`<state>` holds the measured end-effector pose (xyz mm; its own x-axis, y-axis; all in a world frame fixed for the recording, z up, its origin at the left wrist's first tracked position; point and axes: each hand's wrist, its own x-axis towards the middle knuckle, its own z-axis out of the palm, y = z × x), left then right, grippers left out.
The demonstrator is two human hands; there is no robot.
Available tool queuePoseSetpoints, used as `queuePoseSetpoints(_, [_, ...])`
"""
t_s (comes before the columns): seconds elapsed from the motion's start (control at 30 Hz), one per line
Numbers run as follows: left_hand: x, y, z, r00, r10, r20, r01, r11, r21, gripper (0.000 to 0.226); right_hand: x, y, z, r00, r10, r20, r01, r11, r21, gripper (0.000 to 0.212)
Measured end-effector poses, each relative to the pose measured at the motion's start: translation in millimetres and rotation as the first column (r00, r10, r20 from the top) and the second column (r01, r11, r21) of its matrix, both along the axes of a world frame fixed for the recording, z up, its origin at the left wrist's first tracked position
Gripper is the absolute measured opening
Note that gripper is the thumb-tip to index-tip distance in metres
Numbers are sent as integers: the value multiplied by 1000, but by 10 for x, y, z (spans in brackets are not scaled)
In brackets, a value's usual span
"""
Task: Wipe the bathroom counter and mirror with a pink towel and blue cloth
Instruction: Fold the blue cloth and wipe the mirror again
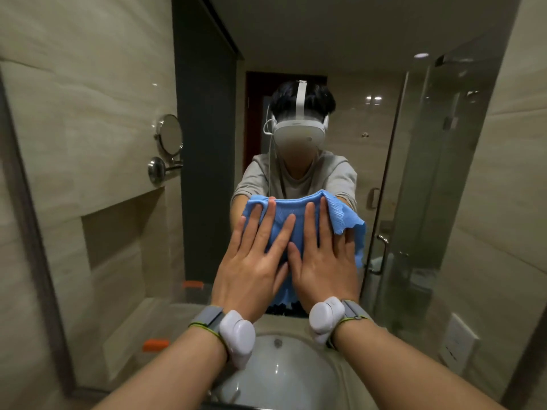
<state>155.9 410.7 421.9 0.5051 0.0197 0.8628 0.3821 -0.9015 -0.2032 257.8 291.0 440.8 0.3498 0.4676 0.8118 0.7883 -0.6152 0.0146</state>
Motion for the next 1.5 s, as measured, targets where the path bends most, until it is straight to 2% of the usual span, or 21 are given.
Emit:
queuePoseSetpoints(0.2, [-38, 379, 226, 995, -60, 78, 55, 997, 60, 68, -10, 346, 277, 988, -10, 154, 4, 999, 40, 72])
queuePoseSetpoints(0.43, [190, 478, 100, 982, -77, 171, 64, 995, 82, 59, 137, 434, 157, 956, -73, 286, 28, 987, 161, 69])
queuePoseSetpoints(0.83, [37, 497, -27, 992, -51, 116, 43, 997, 71, 63, 46, 400, 87, 966, -41, 256, 28, 998, 54, 71])
queuePoseSetpoints(1.27, [-407, 635, -871, 1000, 20, -11, -20, 1000, -18, 67, -308, 524, -601, 972, 73, 221, -40, 987, -153, 71])
queuePoseSetpoints(1.5, [-637, 704, -835, 998, 57, -26, -59, 994, -94, 76, -503, 613, -428, 980, 79, 184, -42, 980, -195, 71])
